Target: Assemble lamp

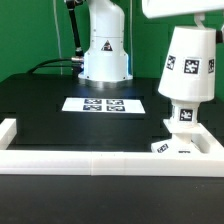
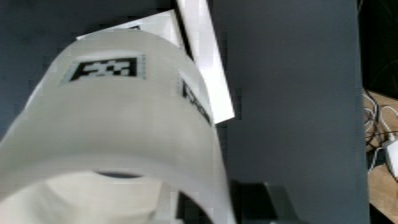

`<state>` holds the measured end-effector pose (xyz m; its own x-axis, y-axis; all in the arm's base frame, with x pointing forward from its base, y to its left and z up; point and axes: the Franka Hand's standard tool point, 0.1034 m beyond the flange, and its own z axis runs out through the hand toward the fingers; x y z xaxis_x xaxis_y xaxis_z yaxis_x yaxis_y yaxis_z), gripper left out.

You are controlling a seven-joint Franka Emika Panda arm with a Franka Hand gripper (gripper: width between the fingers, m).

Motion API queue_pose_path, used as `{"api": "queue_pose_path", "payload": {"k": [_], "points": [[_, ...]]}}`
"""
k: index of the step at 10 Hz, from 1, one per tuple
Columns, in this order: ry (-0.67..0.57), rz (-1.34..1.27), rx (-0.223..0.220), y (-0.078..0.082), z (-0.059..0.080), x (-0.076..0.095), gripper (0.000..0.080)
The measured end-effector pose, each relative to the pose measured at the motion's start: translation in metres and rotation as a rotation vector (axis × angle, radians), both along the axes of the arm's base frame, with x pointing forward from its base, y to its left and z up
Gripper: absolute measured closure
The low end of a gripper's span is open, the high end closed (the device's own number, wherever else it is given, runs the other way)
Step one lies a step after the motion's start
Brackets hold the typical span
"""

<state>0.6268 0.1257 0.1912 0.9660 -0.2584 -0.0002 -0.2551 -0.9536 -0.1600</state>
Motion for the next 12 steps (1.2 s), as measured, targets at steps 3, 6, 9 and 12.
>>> {"api": "queue_pose_path", "payload": {"k": [3,6,9,12], "points": [[-0.024,0.007,-0.007,0.001,-0.025,-0.003,0.0755],[-0.023,0.012,-0.011,0.0,-0.037,-0.004,0.0755],[-0.02,0.008,-0.012,-0.003,-0.036,-0.004,0.0755],[0.005,0.01,-0.013,-0.004,-0.028,-0.009,0.0447]]}}
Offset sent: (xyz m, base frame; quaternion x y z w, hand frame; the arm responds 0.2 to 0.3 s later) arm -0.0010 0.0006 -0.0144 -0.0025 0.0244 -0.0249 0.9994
